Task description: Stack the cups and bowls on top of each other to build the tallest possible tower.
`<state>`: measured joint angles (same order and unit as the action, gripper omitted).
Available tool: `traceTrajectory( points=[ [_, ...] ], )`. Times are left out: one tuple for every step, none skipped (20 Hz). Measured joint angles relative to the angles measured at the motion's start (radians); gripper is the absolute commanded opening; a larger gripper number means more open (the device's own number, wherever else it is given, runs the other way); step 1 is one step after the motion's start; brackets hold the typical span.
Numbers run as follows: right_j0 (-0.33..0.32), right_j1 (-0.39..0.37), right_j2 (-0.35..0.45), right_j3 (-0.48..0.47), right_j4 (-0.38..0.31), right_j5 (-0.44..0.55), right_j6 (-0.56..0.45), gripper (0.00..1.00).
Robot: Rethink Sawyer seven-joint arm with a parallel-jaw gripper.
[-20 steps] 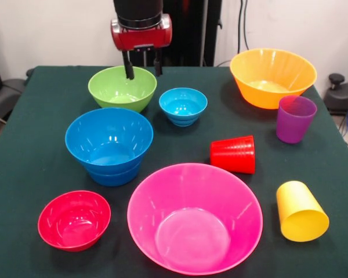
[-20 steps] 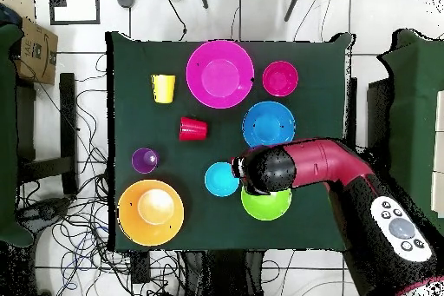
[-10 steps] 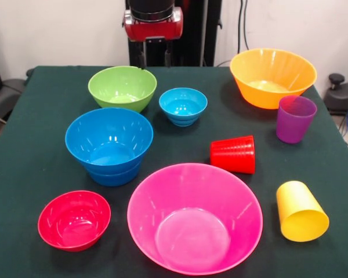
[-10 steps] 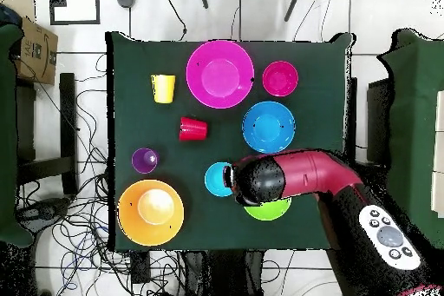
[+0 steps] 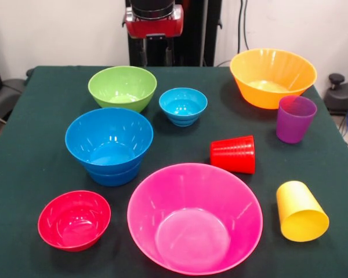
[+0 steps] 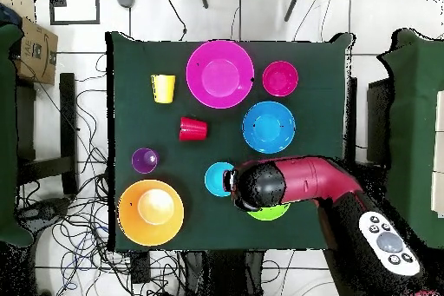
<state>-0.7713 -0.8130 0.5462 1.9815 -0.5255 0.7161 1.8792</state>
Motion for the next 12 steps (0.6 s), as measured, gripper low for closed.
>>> traceTrajectory(
  points=[
    [0.0,0.0,-0.003,0.001,0.004,0.0,0.0,1.0],
    [0.001,0.0,-0.005,0.001,0.007,0.0,0.0,1.0],
    [0.001,0.0,-0.007,0.002,0.01,0.0,0.0,1.0],
    [0.002,0.0,-0.011,0.003,0.016,0.0,0.0,1.0],
    [0.003,0.0,-0.014,0.003,0.02,0.0,0.0,1.0],
    [0.005,0.0,-0.019,0.004,0.026,0.0,0.0,1.0],
    [0.008,0.0,-0.023,0.005,0.029,0.0,0.0,1.0],
    [0.011,0.0,-0.027,0.006,0.032,-0.001,0.0,1.0],
    [0.017,0.002,-0.034,0.008,0.036,-0.004,0.0,1.0],
    [0.027,0.006,-0.042,0.013,0.042,-0.015,0.0,1.0],
    [0.03,0.008,-0.044,0.016,0.045,-0.019,0.0,1.0],
    [0.034,0.009,-0.045,0.02,0.05,-0.025,0.0,1.0]
  ],
)
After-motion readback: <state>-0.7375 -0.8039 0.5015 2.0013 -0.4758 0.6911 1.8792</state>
